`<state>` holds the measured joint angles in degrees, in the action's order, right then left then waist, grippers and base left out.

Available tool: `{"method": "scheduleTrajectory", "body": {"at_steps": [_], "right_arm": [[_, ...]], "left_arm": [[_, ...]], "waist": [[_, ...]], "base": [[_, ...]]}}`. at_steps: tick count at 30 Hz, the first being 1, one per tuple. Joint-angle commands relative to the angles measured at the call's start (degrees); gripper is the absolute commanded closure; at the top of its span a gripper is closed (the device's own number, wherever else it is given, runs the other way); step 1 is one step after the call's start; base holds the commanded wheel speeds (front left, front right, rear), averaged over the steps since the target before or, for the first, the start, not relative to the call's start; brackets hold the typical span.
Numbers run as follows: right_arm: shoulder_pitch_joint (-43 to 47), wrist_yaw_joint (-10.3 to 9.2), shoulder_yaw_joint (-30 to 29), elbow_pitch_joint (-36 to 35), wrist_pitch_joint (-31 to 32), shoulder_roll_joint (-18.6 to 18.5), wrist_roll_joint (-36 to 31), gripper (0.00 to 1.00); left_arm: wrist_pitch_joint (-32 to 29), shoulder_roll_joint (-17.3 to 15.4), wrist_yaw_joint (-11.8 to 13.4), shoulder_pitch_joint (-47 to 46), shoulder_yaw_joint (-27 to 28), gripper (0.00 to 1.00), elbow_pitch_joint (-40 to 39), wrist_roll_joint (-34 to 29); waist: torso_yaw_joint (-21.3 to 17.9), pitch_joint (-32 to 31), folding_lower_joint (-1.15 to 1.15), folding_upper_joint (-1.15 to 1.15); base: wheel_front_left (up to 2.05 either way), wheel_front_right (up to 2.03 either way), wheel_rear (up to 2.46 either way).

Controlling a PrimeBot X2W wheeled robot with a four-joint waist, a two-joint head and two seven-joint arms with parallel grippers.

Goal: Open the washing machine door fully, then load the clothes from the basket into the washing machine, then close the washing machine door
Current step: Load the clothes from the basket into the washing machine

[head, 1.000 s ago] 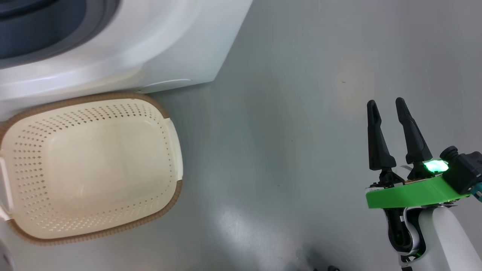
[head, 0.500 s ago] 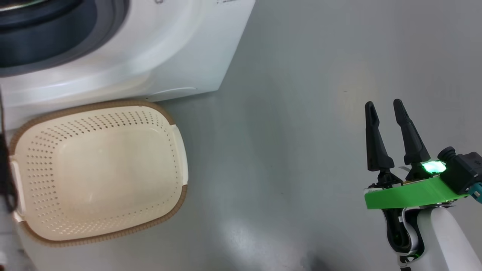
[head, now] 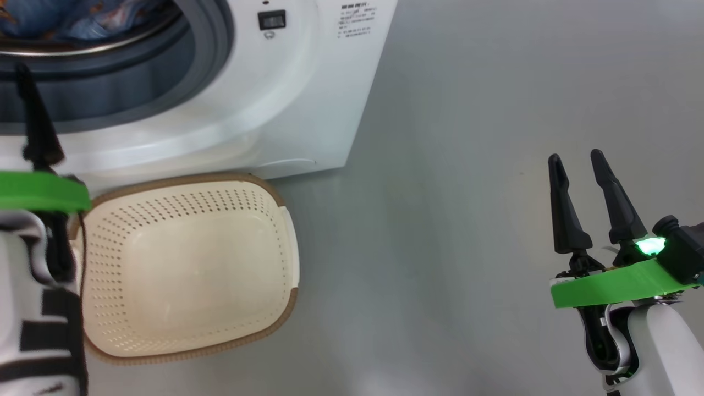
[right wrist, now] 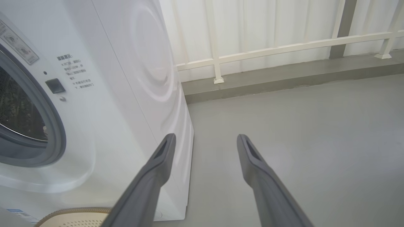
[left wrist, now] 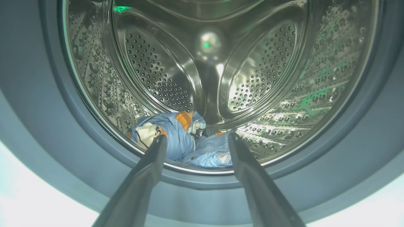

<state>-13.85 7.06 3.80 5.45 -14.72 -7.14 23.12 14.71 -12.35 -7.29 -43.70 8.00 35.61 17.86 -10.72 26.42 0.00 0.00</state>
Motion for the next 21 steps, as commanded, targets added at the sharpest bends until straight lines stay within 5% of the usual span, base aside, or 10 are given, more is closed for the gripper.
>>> {"method": "scheduleTrajectory", "body": {"at_steps": [1,21], "right_arm": [[0.73,0.43,1.01,-0.99,-0.28,-1.01,-0.62,0.00],[9.36,0.43,0.27,0.91,-0.28,-4.61,-0.33,0.00]], "left_arm": [[0.29,-1.83,-0.20,2.16,0.78,0.00,-2.09,-0.94],[0.29,2.57,-0.20,26.52,0.78,0.00,-11.75,-3.56]], "waist": [[1.59,-2.39,0.00,0.00],[5.58,-16.81,0.00,0.00]], "base": [[0.00,0.00,0.00],[0.00,0.00,0.00]]}}
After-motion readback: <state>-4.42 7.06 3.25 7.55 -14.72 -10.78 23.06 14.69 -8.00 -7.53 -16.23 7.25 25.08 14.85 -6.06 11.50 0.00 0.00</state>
